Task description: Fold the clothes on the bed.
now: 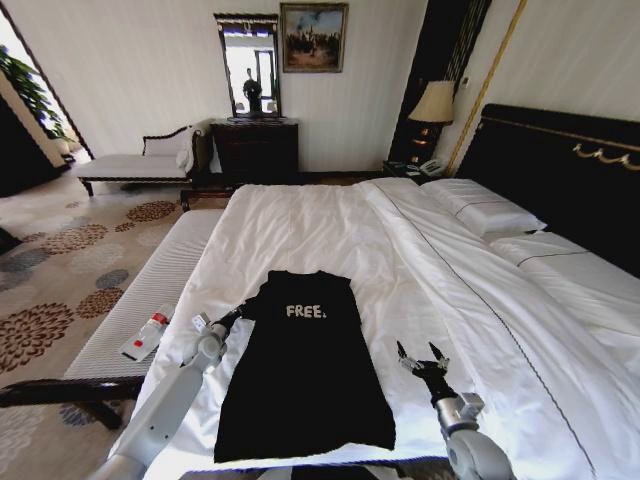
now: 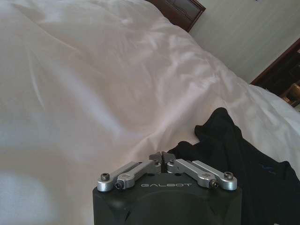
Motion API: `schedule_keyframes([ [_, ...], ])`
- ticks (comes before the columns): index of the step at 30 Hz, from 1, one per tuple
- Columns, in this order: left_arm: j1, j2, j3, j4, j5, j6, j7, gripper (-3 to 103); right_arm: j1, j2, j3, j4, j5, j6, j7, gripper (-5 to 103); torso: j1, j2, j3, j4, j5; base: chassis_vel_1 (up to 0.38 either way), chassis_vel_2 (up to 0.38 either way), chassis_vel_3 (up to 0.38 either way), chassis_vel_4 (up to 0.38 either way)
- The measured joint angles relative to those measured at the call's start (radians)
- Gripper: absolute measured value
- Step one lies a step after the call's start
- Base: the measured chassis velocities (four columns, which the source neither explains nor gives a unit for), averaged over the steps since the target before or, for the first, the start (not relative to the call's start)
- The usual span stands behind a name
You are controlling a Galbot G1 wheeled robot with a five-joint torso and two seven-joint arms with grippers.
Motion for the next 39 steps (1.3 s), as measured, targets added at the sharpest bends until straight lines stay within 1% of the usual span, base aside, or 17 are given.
schedule_keyframes([
  [2, 0.002, 0.0, 0.0, -0.002, 0.001, 0.001, -0.002, 0, -0.001, 0.001, 0.001, 0.0, 0.0, 0.001, 0.0, 100, 0.0, 0.0, 0.0, 0.0, 0.0, 0.0, 0.0, 0.0, 0.0],
  [5, 0.005, 0.003, 0.0, -0.011, -0.002, 0.003, -0.006, 8, -0.001, 0.001, 0.001, 0.0, 0.0, 0.001, -0.001, 100, 0.0, 0.0, 0.0, 0.0, 0.0, 0.0, 0.0, 0.0, 0.0],
  [8, 0.005, 0.003, 0.0, -0.015, -0.004, 0.006, -0.009, 10, 0.004, 0.001, -0.001, 0.0, 0.0, 0.001, -0.001, 100, 0.0, 0.0, 0.0, -0.0001, 0.0, 0.0, 0.0, 0.0, 0.0],
  [12, 0.005, 0.003, 0.002, -0.021, -0.005, 0.012, -0.014, 30, 0.016, 0.003, -0.008, -0.007, 0.0, 0.001, -0.001, 100, 0.0, 0.0, 0.0, 0.0, 0.0001, 0.0, 0.0, 0.0, 0.0],
  [14, 0.005, 0.003, 0.002, -0.022, -0.005, 0.012, -0.015, 30, 0.016, 0.004, -0.008, -0.007, 0.0, 0.001, -0.001, 100, 0.0, 0.0, 0.0, 0.0, 0.0, 0.0, 0.0, 0.0, 0.0],
  [16, 0.005, 0.003, 0.003, -0.024, -0.004, 0.013, -0.015, 40, 0.016, 0.005, -0.008, -0.008, 0.0, 0.001, -0.001, 100, 0.0, 0.0, 0.0, -0.0001, 0.0, 0.0, 0.0, 0.0, 0.0],
  [17, 0.005, 0.002, 0.004, -0.023, -0.004, 0.013, -0.015, 48, 0.016, 0.005, -0.008, -0.009, 0.001, 0.001, -0.001, 100, 0.0, 0.0, 0.0, 0.0, 0.0001, 0.0, 0.0, 0.0, 0.0],
  [20, 0.005, -0.001, 0.005, -0.021, -0.002, 0.013, -0.014, 48, 0.017, 0.005, -0.008, -0.009, 0.003, 0.001, -0.001, 100, 0.0, 0.0, 0.0, 0.0, 0.0, 0.0, 0.0, 0.0, 0.0],
  [22, 0.004, -0.004, 0.007, -0.018, -0.002, 0.016, -0.008, 35, 0.018, 0.004, -0.008, -0.009, 0.007, 0.001, -0.001, 100, 0.0, 0.0, 0.0, 0.0, 0.0, 0.0, 0.0, 0.0, 0.0],
  [24, 0.004, -0.005, 0.007, -0.017, -0.001, 0.016, -0.006, 35, 0.018, 0.004, -0.008, -0.009, 0.007, 0.001, 0.0, 100, 0.0, 0.0, 0.0, 0.0, 0.0, 0.0, 0.0, 0.0, 0.0],
  [25, 0.004, -0.005, 0.007, -0.017, 0.0, 0.016, -0.005, 30, 0.018, 0.004, -0.008, -0.009, 0.008, 0.001, 0.0, 100, 0.0, 0.0, 0.0, 0.0, 0.0, 0.0, 0.0, 0.0, 0.0],
  [26, 0.004, -0.006, 0.007, -0.017, 0.002, 0.016, -0.004, 30, 0.018, 0.004, -0.008, -0.009, 0.008, 0.001, 0.0, 100, 0.0, 0.0, 0.0, 0.0, 0.0, 0.0, 0.0, 0.0, 0.0],
  [27, 0.004, -0.006, 0.007, -0.016, 0.004, 0.016, -0.003, 19, 0.018, 0.004, -0.008, -0.008, 0.009, 0.001, 0.0, 100, 0.0, 0.0, 0.0, 0.0, 0.0, 0.0, 0.0, 0.0, 0.0],
  [28, 0.003, -0.006, 0.007, -0.016, 0.005, 0.016, -0.003, 14, 0.018, 0.004, -0.008, -0.008, 0.009, 0.0, 0.0, 100, 0.0, 0.0, 0.0, 0.0, 0.0, 0.0, 0.0, 0.0, 0.0],
  [30, 0.003, -0.006, 0.007, -0.016, 0.005, 0.016, -0.003, 14, 0.019, 0.004, -0.008, -0.008, 0.009, 0.0, 0.001, 100, 0.0, 0.0, 0.0, 0.0, 0.0, 0.0, 0.0, 0.0, 0.0],
  [32, 0.002, -0.004, 0.006, -0.015, 0.006, 0.015, -0.003, 3, 0.021, 0.006, -0.009, -0.008, 0.01, -0.001, 0.001, 100, 0.0, 0.0, 0.0, 0.0, 0.0, 0.0, 0.0, 0.0, 0.0],
  [39, 0.003, -0.003, 0.002, -0.004, 0.038, -0.001, 0.002, 0, 0.018, 0.011, -0.011, -0.008, 0.009, -0.002, 0.001, 100, 0.0, 0.0, 0.0, -0.0001, -0.0001, 0.0, 0.0, 0.0, 0.0],
])
